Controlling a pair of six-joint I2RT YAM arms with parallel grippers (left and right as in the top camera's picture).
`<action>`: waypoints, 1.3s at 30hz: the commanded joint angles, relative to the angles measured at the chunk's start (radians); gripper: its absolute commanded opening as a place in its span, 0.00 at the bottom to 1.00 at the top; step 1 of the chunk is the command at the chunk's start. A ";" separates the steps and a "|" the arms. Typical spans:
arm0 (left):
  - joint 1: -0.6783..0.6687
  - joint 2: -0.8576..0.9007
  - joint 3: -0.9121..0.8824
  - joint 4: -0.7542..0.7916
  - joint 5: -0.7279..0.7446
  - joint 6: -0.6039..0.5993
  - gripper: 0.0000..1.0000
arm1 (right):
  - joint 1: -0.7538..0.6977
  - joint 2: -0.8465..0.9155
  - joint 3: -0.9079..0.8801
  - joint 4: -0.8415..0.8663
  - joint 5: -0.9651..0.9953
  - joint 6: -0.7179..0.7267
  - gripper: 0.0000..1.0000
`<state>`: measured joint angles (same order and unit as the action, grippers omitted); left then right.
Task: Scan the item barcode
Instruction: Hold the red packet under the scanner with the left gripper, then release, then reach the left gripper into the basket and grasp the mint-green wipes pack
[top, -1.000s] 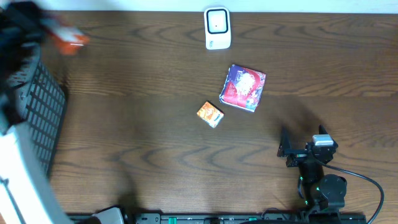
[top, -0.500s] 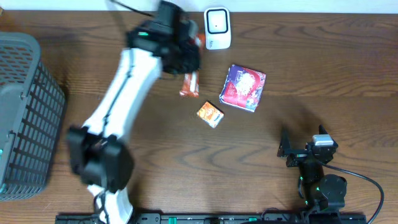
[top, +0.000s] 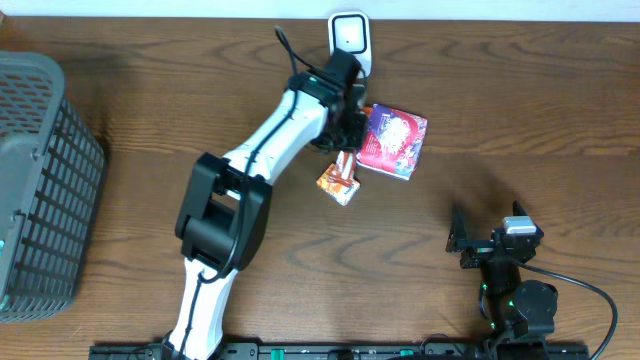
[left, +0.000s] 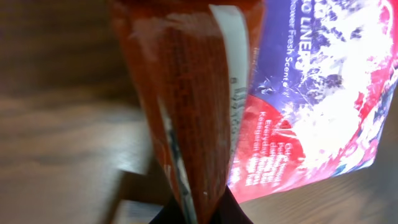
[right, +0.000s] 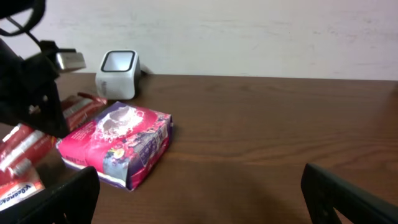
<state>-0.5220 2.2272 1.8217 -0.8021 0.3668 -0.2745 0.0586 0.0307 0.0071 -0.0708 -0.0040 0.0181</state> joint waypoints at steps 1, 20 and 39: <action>-0.029 0.025 -0.004 -0.003 -0.024 -0.189 0.07 | 0.006 -0.003 -0.002 -0.004 -0.002 0.011 0.99; -0.041 -0.034 0.028 -0.008 0.124 -0.205 0.65 | 0.006 -0.003 -0.002 -0.004 -0.002 0.011 0.99; 0.608 -0.763 0.028 0.008 -0.243 -0.032 0.79 | 0.006 -0.003 -0.002 -0.004 -0.002 0.011 0.99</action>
<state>-0.0399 1.5085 1.8492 -0.7567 0.3340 -0.3546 0.0586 0.0307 0.0071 -0.0708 -0.0040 0.0181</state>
